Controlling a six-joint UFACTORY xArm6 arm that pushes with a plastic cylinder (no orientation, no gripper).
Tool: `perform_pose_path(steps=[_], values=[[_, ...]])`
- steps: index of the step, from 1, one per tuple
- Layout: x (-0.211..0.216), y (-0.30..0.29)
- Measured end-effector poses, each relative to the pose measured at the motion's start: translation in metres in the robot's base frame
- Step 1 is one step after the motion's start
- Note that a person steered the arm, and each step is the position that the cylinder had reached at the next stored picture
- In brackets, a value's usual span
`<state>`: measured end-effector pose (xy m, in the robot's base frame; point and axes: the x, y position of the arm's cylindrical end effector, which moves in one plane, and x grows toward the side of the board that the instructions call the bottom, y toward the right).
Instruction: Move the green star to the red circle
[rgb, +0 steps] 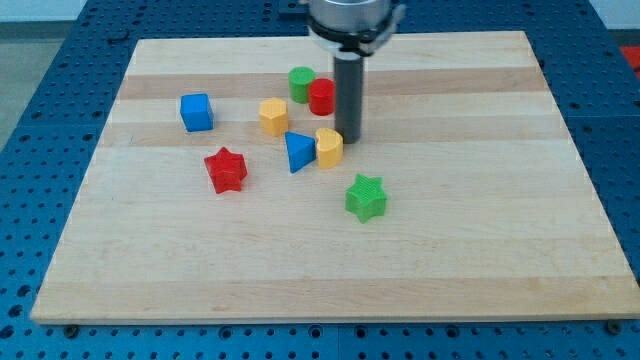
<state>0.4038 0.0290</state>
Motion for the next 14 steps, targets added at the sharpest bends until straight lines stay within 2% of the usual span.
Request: perform_pose_path(steps=[3,4,6,8,11,14], values=[[0.082,0.043],[0.087,0.067],[0.148,0.069],[0.141,0.024],[0.110,0.007],[0.097,-0.037]])
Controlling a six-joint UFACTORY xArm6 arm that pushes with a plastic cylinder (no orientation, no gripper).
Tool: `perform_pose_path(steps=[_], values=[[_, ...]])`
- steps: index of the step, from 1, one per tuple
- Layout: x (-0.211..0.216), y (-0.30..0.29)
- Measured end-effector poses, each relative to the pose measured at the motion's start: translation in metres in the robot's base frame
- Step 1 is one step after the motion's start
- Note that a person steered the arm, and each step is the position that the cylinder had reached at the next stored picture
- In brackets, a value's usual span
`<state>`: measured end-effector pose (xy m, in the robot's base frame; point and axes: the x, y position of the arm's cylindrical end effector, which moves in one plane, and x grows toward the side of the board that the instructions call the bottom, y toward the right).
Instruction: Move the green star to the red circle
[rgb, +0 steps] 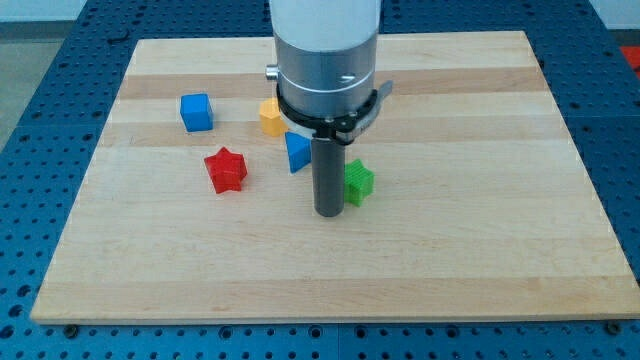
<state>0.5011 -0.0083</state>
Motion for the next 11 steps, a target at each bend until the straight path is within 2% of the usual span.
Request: perform_pose_path(steps=[3,5,11], values=[[-0.001,0.005],[-0.001,0.049],[-0.075,0.031]])
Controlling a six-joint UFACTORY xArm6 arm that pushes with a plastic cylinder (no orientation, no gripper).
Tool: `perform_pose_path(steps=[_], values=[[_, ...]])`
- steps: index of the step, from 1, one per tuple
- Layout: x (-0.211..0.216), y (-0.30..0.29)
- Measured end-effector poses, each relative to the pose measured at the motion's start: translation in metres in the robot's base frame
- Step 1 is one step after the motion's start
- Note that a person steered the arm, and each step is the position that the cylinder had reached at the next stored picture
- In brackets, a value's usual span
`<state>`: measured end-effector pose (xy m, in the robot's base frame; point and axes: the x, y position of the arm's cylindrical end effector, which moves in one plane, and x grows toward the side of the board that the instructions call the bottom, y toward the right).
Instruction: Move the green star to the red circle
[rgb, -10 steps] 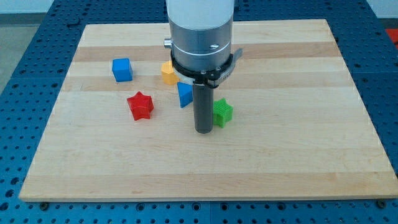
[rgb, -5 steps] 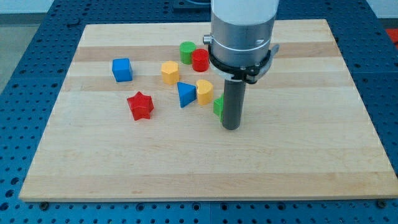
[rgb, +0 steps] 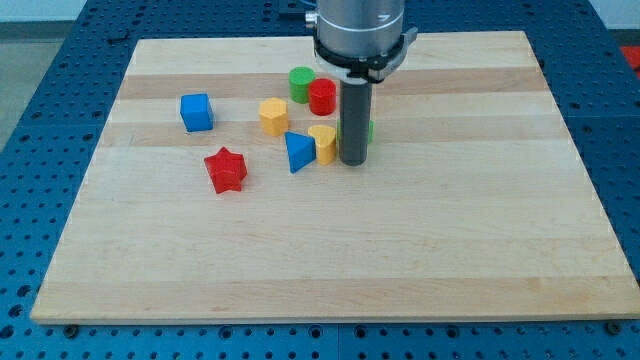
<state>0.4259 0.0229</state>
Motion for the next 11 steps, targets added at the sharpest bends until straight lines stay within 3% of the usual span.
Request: perform_pose_path(steps=[3,6,11], values=[[-0.043,0.000],[-0.032,0.014],[-0.076,-0.012]])
